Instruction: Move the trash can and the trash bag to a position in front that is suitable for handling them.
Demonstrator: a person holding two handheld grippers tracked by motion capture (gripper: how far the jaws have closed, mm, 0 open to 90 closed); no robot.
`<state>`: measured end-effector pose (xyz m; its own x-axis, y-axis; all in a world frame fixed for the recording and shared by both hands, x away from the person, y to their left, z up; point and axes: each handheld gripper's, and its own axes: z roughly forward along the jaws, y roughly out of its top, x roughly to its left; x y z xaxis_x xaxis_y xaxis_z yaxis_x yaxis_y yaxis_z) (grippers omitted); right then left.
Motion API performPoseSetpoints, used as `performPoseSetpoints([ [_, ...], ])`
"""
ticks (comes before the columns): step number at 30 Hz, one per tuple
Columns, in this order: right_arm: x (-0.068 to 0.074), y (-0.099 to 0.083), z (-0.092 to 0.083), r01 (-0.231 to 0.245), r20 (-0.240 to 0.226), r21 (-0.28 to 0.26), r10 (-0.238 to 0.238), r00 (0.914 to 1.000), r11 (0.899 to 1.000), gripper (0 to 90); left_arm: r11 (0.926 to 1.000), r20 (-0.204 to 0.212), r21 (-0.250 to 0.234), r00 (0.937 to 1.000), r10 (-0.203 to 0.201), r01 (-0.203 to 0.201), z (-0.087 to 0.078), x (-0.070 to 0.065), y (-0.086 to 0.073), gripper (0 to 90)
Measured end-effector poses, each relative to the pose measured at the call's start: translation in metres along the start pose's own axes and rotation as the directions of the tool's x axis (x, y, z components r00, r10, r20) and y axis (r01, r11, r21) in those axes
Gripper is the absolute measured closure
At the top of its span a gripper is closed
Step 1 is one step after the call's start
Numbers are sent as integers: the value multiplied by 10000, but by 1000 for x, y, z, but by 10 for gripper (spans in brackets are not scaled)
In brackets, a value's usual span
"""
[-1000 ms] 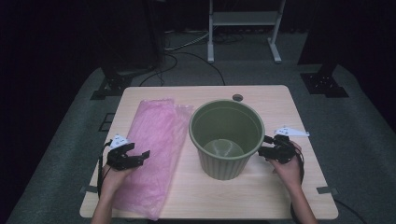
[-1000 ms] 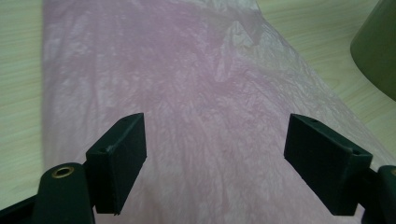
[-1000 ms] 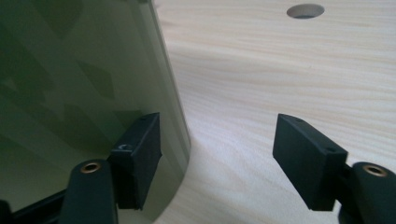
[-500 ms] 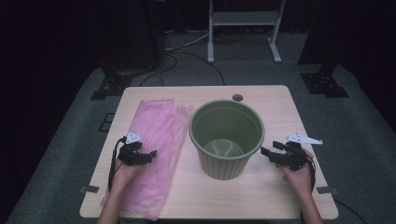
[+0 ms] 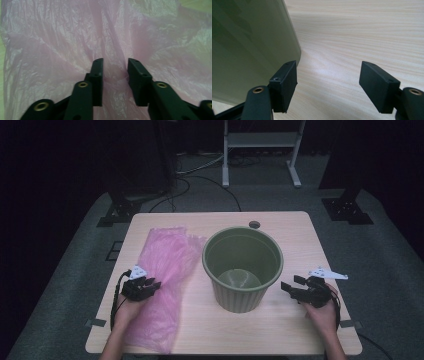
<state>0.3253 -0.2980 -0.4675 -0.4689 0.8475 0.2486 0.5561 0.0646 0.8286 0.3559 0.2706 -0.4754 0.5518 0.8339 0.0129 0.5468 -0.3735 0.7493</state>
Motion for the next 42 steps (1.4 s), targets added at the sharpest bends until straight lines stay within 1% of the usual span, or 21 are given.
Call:
performPoseSetpoints([
  [4,1,-2,0,-28,-59,26,29,10000,10000,297,9999,175,34,9997,143,-144,-7,3,-5,805],
  [6,2,-3,0,2,-77,77,-2,10000,10000,297,9999,398,88,9991,131,-134,-11,5,-9,847],
  [10,3,-4,0,-3,-116,110,5,9999,9999,297,9998,655,197,9979,-5,-8,-17,7,-13,853],
  [11,4,-5,1,15,-126,146,-13,9999,9999,297,9998,712,179,9974,-93,81,-18,7,-14,835],
  [14,4,-5,2,36,-148,147,-34,9999,9999,297,9994,936,241,9952,-270,249,-21,7,-15,818],
  [19,4,-6,2,37,-174,186,-34,9998,9998,296,9985,1209,334,9916,-466,428,-23,9,-16,819],
  [21,4,-7,1,-45,-170,194,48,9998,9998,297,9990,1367,355,9901,-328,282,-22,8,-16,851],
  [23,3,-7,1,-12,-159,146,15,9999,9999,297,9992,1497,380,9886,-179,123,-22,8,-15,867],
  [26,3,-7,0,-37,-166,134,39,9999,9999,297,9992,1624,393,9866,-139,76,-22,8,-15,873],
  [30,3,-8,-1,-55,-182,135,57,9998,9999,297,9994,1665,335,9860,-91,36,-26,7,-17,864],
  [31,3,-8,0,-53,-186,131,56,9998,9999,297,9995,1678,303,9858,-70,20,-27,8,-17,847],
  [32,3,-8,-1,-63,-194,121,65,9998,9999,297,9996,1668,258,9859,-140,98,-28,8,-18,786],
  [33,3,-8,-1,-63,-194,121,65,9998,9999,297,9997,1625,193,9866,-170,140,-30,9,-17,786],
  [34,3,-8,-1,-59,-194,120,62,9998,9999,297,9997,1555,151,9876,-189,168,-31,10,-17,738],
  [35,3,-7,-1,-61,-199,105,63,9998,9999,297,9998,1419,88,9897,-188,177,-33,11,-16,639],
  [36,3,-7,-1,-61,-199,105,63,9998,9999,297,9996,1290,5,9913,-267,268,-34,12,-15,639],
  [38,3,-8,-1,-38,-199,99,40,9998,9999,297,9989,1117,-170,9929,-404,426,-34,14,-12,498],
  [39,3,-8,-1,-48,-206,105,50,9998,9999,297,9990,1006,-248,9943,-347,374,-34,15,-9,456],
  [40,3,-8,-1,-47,-218,116,50,9997,9999,297,9989,862,-313,9957,-325,353,-34,15,-7,372],
  [41,3,-8,-1,-36,-212,121,38,9998,9999,297,9989,733,-321,9968,-326,350,-32,15,-5,317],
  [42,3,-8,-1,-28,-212,129,30,9998,9999,297,9986,725,-324,9966,-398,423,-30,15,-3,277],
])
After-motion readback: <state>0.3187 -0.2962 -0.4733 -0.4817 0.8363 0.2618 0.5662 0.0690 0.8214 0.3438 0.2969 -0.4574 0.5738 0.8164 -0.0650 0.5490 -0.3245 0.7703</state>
